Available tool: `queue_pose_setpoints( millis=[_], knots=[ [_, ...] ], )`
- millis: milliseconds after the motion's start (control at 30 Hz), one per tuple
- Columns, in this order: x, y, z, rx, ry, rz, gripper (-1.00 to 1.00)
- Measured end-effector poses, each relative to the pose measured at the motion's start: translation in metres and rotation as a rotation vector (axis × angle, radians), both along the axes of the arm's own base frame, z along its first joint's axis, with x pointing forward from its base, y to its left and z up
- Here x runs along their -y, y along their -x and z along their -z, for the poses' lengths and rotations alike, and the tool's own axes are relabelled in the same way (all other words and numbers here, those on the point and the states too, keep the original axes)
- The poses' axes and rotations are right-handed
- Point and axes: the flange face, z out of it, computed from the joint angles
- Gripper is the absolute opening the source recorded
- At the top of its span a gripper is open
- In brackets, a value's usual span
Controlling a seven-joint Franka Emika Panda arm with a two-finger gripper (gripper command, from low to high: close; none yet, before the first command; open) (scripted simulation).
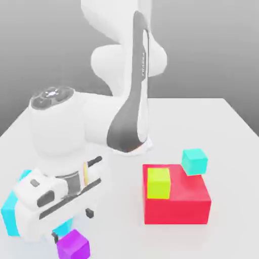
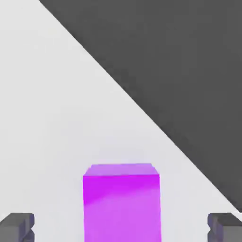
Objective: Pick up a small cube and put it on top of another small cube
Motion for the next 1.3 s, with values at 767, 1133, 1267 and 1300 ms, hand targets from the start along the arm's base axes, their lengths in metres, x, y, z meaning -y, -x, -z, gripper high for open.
queue_pose_setpoints(
  millis=[767,1133,1267,1300],
  knots=[
    [-0.089,0.030,-0.068,-0.049,-0.119,-0.040,-1.00],
    [-0.181,0.101,-0.144,-0.040,-0.071,-0.120,-1.00],
    [-0.198,0.126,-0.153,-0.011,-0.012,-0.134,-1.00],
    [-0.199,0.127,-0.144,-0.009,-0.008,-0.134,-1.00]
  ],
)
